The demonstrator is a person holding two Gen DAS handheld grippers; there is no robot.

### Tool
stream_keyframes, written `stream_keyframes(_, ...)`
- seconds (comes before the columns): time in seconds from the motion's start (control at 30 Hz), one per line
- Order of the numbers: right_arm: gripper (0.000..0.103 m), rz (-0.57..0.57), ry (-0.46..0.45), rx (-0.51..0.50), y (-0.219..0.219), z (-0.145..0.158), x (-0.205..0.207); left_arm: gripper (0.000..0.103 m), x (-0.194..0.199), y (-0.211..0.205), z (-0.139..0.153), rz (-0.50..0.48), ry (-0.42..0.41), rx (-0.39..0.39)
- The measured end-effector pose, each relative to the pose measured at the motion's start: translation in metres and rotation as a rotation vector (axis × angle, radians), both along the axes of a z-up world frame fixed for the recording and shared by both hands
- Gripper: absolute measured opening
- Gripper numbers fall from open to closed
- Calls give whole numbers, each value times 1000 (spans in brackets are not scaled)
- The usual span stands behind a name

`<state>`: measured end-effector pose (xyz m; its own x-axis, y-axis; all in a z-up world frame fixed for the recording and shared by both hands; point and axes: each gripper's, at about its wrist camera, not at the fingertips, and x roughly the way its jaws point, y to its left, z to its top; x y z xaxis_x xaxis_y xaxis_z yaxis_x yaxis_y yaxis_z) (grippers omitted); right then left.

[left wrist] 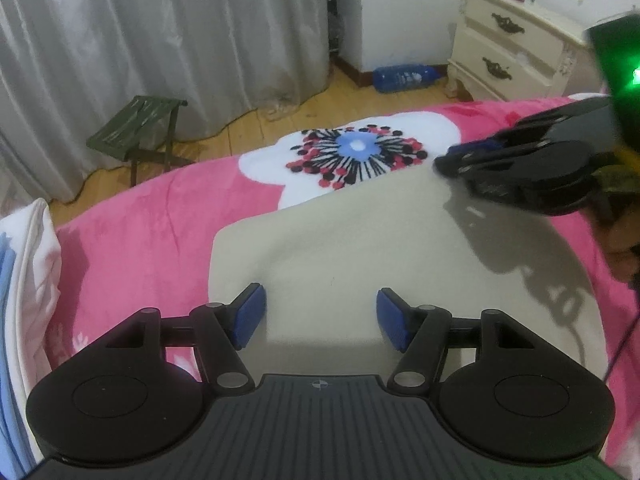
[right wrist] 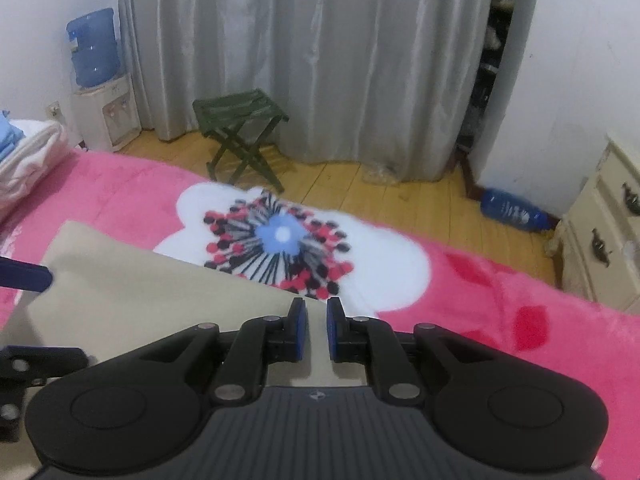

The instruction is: Fold clothes

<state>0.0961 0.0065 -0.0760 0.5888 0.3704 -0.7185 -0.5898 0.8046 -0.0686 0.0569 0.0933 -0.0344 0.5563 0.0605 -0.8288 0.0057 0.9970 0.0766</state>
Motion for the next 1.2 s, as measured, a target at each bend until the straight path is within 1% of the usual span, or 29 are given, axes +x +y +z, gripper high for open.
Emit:
stream_keyframes(0.17,13,12,6,52,-9,19,-26,63,-1,-3,-1,2,1,14)
stream_keyframes(0.23,13,1,35,-9,-6,3,-22,63,-2,-4,-1,2,2,18)
stream_keyframes(0.27,11,-7,48,-30,-6,-4,-18,63,-2,-4,0,-2,2,21)
stream_keyframes(0.33,11,-20,72,-2,-11,-11,-13,63,-3,-5,0,-4,7,27)
stream_keyframes(0.37,11,-32,76,8,-12,-7,-13,63,-3,-4,0,-3,10,27)
stream_keyframes(0.43,11,-32,51,1,-11,4,-23,64,-2,-2,0,2,15,22)
stream_keyframes(0.5,13,-12,31,-2,-11,14,-36,64,-1,-2,-1,6,18,20)
stream_keyframes(0.57,13,11,43,14,-14,19,-49,64,0,-3,-1,8,18,26)
stream_keyframes(0.6,13,14,53,10,-15,16,-53,64,-1,-3,-1,7,17,29)
stream_keyframes(0.73,11,0,98,-59,-19,-11,-57,65,-2,-4,-1,-1,17,31)
stream_keyframes(0.8,11,-23,104,-40,-20,-7,-57,65,-3,-4,0,-1,18,34)
stream_keyframes(0.87,14,-28,107,-12,-21,4,-63,65,-2,-3,-1,2,20,31)
stream_keyframes(0.93,14,8,111,20,-22,16,-76,65,-2,-2,-1,3,21,28)
stream_keyframes(1.0,14,48,119,26,-21,22,-90,65,-2,-3,-1,2,20,31)
stream_keyframes(1.07,14,78,138,-19,-18,11,-99,65,-2,-3,-2,1,19,34)
stream_keyframes(1.13,14,81,167,-68,-17,-5,-103,65,-2,-4,-1,-1,19,33)
stream_keyframes(1.2,14,69,163,-67,-17,-6,-107,65,-3,-4,-1,-2,20,38)
